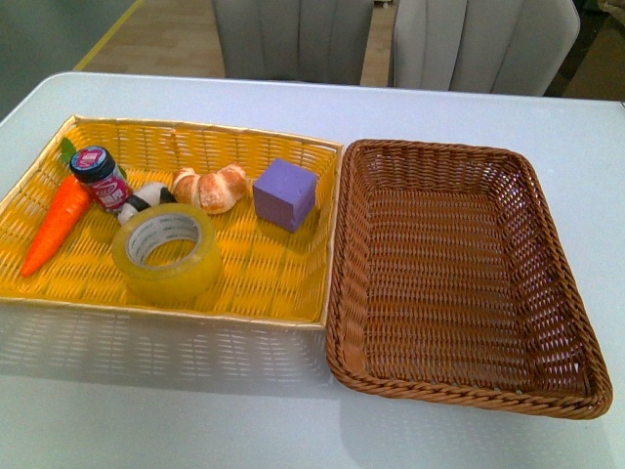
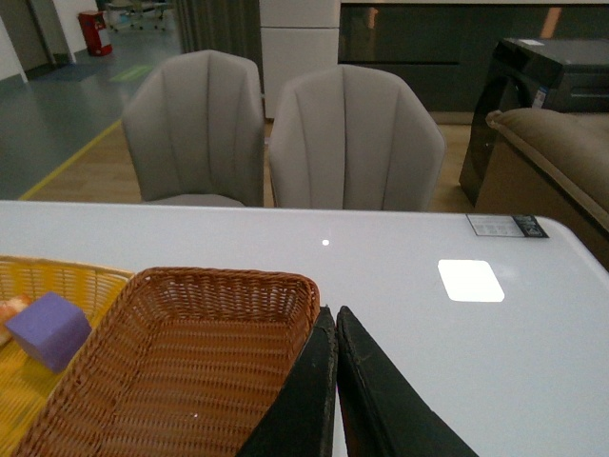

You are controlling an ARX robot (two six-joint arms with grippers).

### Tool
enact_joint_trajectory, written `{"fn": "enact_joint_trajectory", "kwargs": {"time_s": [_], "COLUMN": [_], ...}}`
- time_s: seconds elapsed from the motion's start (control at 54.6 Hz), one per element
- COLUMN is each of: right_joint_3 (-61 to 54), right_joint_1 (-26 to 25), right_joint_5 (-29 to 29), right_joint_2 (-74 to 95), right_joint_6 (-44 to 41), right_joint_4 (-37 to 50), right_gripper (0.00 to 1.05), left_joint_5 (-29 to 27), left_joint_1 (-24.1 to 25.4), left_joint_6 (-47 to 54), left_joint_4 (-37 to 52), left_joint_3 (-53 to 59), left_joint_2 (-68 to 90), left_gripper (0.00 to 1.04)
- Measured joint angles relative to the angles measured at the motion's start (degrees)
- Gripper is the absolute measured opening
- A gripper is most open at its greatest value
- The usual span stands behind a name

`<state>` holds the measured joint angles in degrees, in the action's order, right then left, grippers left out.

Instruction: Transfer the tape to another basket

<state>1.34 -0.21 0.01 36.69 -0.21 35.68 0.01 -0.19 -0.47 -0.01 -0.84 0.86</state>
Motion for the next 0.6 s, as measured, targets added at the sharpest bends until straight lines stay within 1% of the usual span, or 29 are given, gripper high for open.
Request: {"fn": "enact_joint_trajectory", "kwargs": {"time_s": [0.348, 0.604], "right_joint_3": [-0.04, -0.04], "right_joint_1": [0.0, 0.0], "right_joint_5": [0.0, 0.0], "right_joint_2": [-12.41, -18.69], "right_joint_6": [0.0, 0.0], "right_joint_4": [-11.5, -17.64], "right_gripper": [0.02, 0.02], "left_joint_5": [0.0, 0.0], "left_joint_1": [0.0, 0.0], "left_joint_6": [0.02, 0.02], "left_joint_4": [0.0, 0.0], "left_joint_3": [0.0, 0.0], "left_joint_2": [0.0, 0.0], "left_gripper": [0.96, 0.96]}}
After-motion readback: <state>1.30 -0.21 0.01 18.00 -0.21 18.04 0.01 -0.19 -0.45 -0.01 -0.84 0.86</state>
